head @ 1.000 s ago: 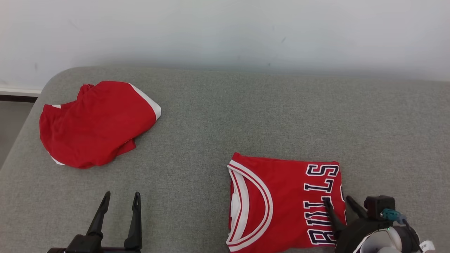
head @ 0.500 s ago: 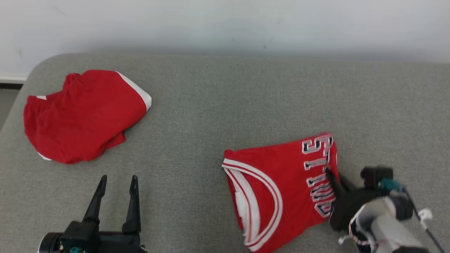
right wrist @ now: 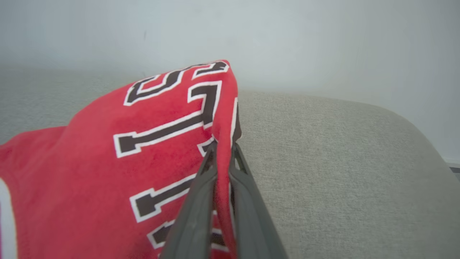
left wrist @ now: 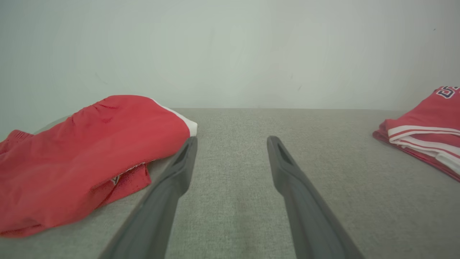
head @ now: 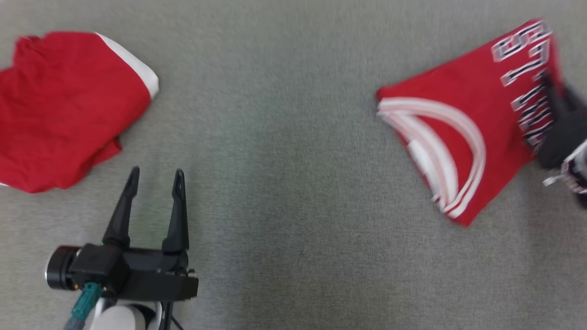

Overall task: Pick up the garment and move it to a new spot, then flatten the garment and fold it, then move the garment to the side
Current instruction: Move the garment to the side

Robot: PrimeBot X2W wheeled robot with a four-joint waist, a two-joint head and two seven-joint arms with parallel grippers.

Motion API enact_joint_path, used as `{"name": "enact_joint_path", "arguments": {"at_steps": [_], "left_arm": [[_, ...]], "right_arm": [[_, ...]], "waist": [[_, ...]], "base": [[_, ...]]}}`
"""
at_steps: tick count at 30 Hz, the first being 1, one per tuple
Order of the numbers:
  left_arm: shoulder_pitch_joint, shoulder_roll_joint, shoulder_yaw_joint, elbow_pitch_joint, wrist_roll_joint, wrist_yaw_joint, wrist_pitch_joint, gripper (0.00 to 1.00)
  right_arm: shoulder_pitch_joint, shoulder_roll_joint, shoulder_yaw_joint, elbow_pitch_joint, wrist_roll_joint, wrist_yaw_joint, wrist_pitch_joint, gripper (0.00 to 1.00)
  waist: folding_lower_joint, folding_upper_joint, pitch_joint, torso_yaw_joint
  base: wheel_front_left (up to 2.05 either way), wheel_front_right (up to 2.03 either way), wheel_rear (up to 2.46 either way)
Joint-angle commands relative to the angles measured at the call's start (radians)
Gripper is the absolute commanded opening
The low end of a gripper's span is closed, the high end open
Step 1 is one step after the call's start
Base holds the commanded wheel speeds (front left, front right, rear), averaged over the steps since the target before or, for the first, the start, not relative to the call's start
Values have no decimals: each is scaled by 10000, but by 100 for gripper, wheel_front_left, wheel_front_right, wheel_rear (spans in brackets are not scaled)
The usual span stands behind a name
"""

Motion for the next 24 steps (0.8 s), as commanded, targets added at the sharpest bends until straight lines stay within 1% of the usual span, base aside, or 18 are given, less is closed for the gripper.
{"name": "enact_joint_path", "arguments": {"at_steps": [1, 7, 11, 16, 20, 24], "left_arm": [[-165, -17, -14, -50, 5, 11, -28, 100], [-385, 40, 99, -439, 159, 11, -28, 100], [-458, 172, 112, -684, 277, 11, -29, 100], [-478, 291, 160, -1047, 385, 11, -29, 100], [-406, 371, 147, -1291, 440, 11, -29, 100], [-356, 395, 166, -1483, 476, 11, -29, 100]], "right_arm": [[-137, -144, -37, 3, 97, -30, -4, 0], [-811, -1413, -187, -205, 155, -30, 155, 0], [-1169, -2060, -274, -362, 149, -29, 409, 0], [-1572, -2710, -319, -501, 128, -30, 675, 0], [-1820, -3017, -390, -497, 170, -29, 817, 0], [-1988, -3259, -354, -399, -72, -30, 935, 0]], "waist": [[-2, -2, 922, -408], [-2, -2, 1443, -1004], [-2, -2, 1678, -1325], [-2, -2, 1903, -1576], [-2, -2, 2024, -1636], [-2, -2, 2144, -1628]], "base": [[0, 0, 0], [0, 0, 0], [0, 0, 0], [0, 0, 0], [0, 0, 0], [0, 0, 0]]}}
